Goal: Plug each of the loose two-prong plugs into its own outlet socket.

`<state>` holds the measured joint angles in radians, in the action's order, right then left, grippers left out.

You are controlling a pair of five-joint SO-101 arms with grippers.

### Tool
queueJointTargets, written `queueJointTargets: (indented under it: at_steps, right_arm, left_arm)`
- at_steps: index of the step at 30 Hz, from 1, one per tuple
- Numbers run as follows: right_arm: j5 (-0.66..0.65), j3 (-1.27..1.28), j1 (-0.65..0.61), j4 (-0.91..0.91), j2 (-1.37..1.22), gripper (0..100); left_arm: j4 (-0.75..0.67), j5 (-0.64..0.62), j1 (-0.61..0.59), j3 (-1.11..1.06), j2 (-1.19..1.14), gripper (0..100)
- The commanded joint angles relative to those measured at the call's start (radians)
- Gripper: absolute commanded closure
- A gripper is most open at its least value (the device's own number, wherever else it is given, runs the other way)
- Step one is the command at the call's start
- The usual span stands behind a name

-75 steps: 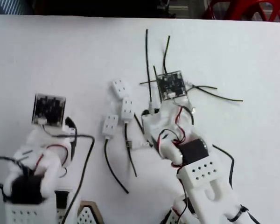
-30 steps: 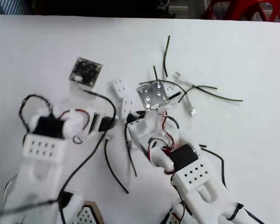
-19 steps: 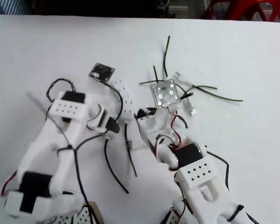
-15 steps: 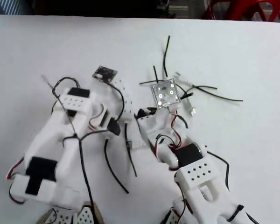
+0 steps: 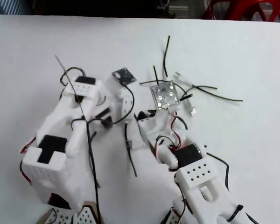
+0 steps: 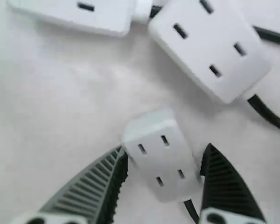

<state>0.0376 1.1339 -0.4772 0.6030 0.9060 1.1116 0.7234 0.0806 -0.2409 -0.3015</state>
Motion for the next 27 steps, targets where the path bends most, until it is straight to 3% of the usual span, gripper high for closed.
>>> queueJointTargets:
  at_steps: [1,5,14,19,23,27]
  right_arm:
    - [-0.008,-0.009,0.008,-0.021,0.016,98.1]
    - [-0.008,-0.009,0.008,-0.019,0.016,98.1]
    - [-0.009,-0.009,0.008,-0.013,0.016,98.1]
    - [-0.025,-0.015,0.008,-0.019,0.016,98.1]
    - [-0.186,-0.051,-0.001,-0.047,0.015,98.0]
    - [-0.298,-0.115,-0.059,-0.064,-0.039,98.0]
  left_arm:
    - [-0.014,0.233,-0.031,0.08,0.013,75]
    - [-0.008,0.333,-0.035,0.1,0.018,71]
    - [0.072,0.233,-0.038,0.155,0.14,65]
    - [0.15,0.037,-0.117,0.15,0.332,65]
    - [0.207,-0.17,-0.225,0.117,0.421,65]
    - [0.236,-0.261,-0.321,-0.006,0.504,65]
